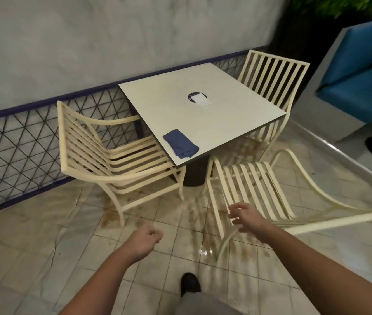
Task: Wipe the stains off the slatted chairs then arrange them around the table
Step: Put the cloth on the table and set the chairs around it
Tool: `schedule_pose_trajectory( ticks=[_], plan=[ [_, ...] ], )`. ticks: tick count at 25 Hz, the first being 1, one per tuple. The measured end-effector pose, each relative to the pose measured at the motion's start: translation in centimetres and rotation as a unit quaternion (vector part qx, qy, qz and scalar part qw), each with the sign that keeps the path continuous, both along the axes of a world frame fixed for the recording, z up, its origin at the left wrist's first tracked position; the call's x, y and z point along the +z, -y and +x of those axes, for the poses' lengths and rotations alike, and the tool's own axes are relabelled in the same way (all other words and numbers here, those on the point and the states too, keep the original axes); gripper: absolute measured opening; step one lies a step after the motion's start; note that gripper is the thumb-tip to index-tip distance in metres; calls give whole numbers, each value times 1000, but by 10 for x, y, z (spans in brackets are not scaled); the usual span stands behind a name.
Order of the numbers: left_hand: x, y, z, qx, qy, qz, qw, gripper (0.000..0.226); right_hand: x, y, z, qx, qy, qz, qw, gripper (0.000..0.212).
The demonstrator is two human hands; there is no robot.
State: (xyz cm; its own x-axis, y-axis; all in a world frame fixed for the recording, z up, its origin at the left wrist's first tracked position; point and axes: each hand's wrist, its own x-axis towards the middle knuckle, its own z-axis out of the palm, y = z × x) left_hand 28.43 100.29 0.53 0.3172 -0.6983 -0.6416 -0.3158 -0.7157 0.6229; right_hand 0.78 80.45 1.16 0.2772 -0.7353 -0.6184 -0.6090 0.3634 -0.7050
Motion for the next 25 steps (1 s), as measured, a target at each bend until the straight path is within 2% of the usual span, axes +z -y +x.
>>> schedule_pose_trajectory(
  ticks=[2, 3, 5, 6, 7, 9, 13, 15, 17, 19, 21, 25],
  plan=[
    [6, 6, -30, -3, 14, -14, 1000, 35, 4, 9, -43, 46, -64, -66, 995, 20],
    [8, 11, -45, -5, 23, -20, 1000, 35, 3, 16, -67, 109, -152, -112, 976, 26],
    [13, 23, -81, -8, 33, -32, 999, 31, -3, 31, -115, 238, -345, -190, 888, 45],
    [14, 30, -97, -11, 34, -40, 999, 29, -8, 39, -136, 286, -396, -203, 849, 50],
    [14, 41, -118, -17, 36, -51, 998, 24, -15, 50, -160, 321, -424, -210, 820, 53],
    [12, 67, -167, -13, 46, -67, 997, 15, -28, 70, -204, 355, -430, -224, 800, 62],
    [-4, 125, -278, 8, 113, -78, 991, 34, -36, 125, -292, 358, -356, -294, 812, 82],
    [-18, 146, -328, -24, 156, -64, 985, 42, -40, 148, -340, 358, -341, -288, 820, 88],
    [-28, 166, -364, -82, 234, -18, 969, 50, -44, 176, -389, 352, -337, -272, 830, 82],
    [-27, 183, -386, -126, 300, 46, 945, 56, -43, 207, -430, 332, -345, -256, 840, 76],
    [-26, 196, -389, -155, 328, 106, 926, 57, -41, 230, -458, 333, -365, -240, 836, 76],
    [-37, 206, -379, -166, 318, 147, 922, 53, -54, 240, -476, 342, -354, -271, 827, 88]
  ],
)
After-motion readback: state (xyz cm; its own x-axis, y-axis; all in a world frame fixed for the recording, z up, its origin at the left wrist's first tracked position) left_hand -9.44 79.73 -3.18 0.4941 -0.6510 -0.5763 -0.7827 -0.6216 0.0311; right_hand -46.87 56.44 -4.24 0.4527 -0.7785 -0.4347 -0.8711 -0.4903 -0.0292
